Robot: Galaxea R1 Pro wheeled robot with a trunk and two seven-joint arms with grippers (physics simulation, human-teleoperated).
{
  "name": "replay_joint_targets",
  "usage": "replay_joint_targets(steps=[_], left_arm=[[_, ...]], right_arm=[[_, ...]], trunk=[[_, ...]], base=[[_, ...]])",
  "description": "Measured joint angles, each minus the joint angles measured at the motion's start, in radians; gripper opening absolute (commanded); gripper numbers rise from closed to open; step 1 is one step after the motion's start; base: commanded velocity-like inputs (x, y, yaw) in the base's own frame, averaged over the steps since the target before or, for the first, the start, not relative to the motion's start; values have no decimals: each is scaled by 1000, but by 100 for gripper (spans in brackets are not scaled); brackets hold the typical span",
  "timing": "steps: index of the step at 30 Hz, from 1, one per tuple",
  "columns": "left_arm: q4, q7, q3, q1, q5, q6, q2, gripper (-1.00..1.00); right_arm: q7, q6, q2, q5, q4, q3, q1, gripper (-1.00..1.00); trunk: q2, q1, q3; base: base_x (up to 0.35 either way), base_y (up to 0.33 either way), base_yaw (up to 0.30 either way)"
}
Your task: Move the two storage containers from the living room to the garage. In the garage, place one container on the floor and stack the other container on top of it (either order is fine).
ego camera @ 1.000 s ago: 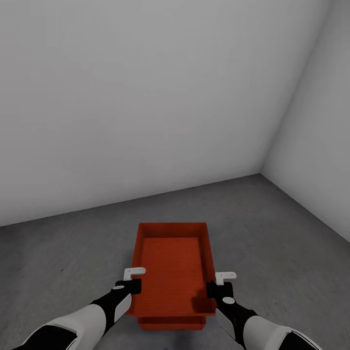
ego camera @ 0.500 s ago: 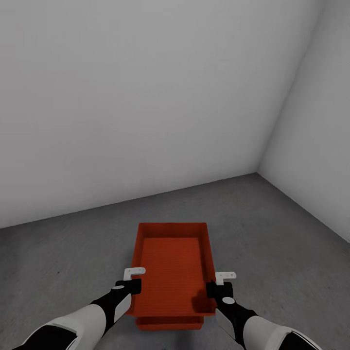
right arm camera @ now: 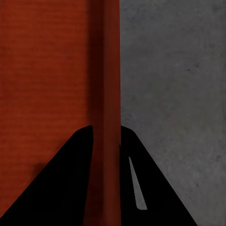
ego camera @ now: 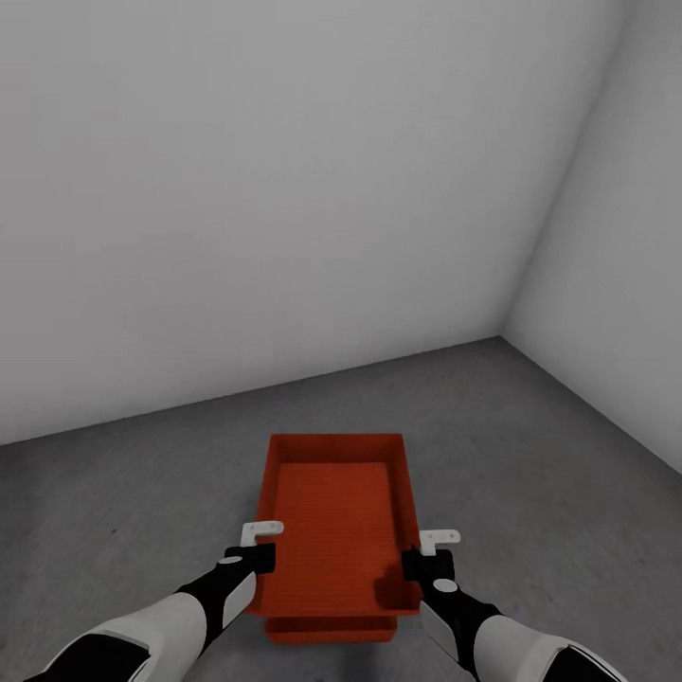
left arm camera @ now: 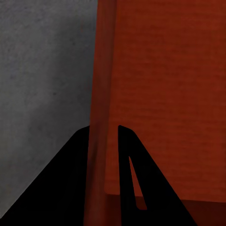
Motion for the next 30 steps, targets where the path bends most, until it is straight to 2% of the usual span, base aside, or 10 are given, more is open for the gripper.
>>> replay_joint_targets(steps=[14,30], left_arm=[[0,0,0,0,0,1,0,-100],[0,0,0,0,0,1,0,-100]], right_arm=[[0,0,0,-1,0,0,0,-100],[1,0,0,-1,0,0,0,-100]], trunk=[[0,0,-1],[0,0,-21]], base=[[0,10,0],[0,0,0]])
